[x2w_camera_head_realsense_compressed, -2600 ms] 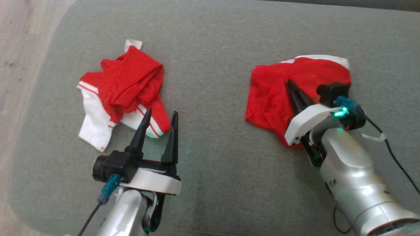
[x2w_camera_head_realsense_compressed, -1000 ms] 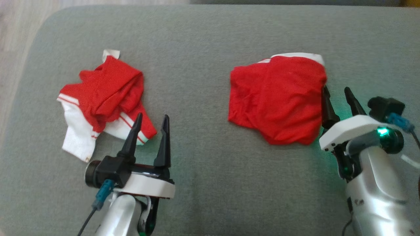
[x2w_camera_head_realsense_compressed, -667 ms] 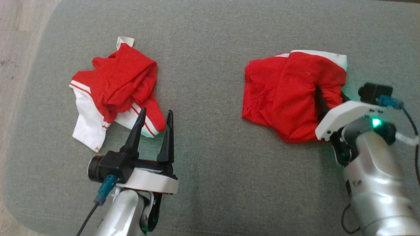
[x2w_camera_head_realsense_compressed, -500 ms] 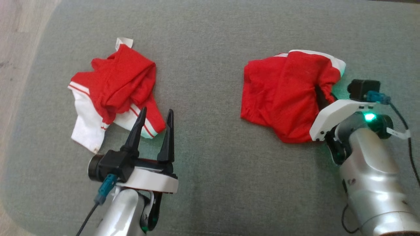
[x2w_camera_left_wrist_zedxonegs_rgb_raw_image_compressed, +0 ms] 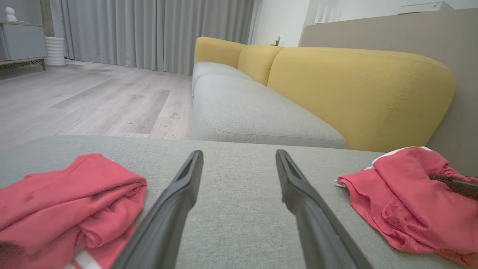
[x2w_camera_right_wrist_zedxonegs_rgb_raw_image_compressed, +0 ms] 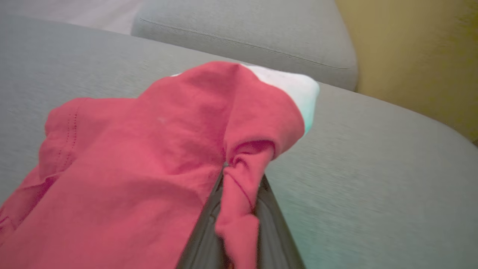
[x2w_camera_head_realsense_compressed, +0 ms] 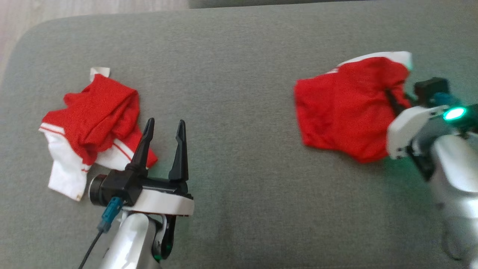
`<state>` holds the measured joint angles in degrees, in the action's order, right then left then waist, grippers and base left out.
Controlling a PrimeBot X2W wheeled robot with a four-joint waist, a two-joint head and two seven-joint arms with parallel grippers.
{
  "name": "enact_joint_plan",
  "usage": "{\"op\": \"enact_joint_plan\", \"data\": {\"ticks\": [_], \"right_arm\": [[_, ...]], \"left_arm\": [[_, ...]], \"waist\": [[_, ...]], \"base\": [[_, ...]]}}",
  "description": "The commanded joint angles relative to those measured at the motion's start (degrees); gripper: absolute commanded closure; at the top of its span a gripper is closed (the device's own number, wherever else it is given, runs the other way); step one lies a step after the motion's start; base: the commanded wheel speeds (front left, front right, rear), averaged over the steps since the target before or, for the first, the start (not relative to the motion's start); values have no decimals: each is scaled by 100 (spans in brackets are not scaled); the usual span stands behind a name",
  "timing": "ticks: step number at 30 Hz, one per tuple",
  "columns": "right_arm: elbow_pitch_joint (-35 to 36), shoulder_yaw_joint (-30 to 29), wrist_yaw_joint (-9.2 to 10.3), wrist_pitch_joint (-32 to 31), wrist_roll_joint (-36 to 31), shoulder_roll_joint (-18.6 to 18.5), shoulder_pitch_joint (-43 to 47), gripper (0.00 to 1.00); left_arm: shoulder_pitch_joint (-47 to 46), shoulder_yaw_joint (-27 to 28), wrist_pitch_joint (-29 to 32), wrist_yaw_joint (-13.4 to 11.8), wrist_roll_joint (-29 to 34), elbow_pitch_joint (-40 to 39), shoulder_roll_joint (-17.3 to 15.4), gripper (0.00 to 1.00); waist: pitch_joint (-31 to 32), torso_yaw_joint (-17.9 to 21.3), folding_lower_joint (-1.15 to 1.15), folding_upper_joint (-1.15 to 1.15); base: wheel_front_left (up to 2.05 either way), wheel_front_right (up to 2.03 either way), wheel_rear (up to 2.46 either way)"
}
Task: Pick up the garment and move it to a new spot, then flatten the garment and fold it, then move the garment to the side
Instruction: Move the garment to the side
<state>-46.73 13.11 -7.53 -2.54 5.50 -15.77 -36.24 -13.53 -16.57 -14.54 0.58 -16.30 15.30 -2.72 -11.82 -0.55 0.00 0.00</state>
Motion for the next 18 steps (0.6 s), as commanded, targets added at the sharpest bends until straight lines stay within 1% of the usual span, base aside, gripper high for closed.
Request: {"op": "enact_joint_plan", "data": {"ticks": [1,4,7,11,14,18], "right_arm": [[267,214,4,-66,106,-268,-46,100],[464,572,4,-265,304,-940,38,100],[585,811,4,-384,499,-1584,39,100],[505,993,4,-429,528,-2329,-91,100],[275,970,4,-403,554,-2649,-196,100],[-45,731,4,-315,488,-2855,-397,100]], "left_arm": [[-79,208,-46,23,60,-211,-16,0],[-103,219,-46,41,88,-224,-16,0],[-163,241,-46,73,131,-230,-16,0],[-273,256,-46,126,191,-230,-16,0],[-352,235,-46,161,216,-210,-16,0],[-421,239,-46,172,240,-201,-16,0]], "waist": [[-28,90,0,0],[-95,149,0,0],[-211,165,0,0],[-406,135,0,0],[-537,73,0,0],[-687,-2,0,0]], "base": [[0,0,0],[0,0,0],[0,0,0],[0,0,0],[0,0,0],[0,0,0]]}}
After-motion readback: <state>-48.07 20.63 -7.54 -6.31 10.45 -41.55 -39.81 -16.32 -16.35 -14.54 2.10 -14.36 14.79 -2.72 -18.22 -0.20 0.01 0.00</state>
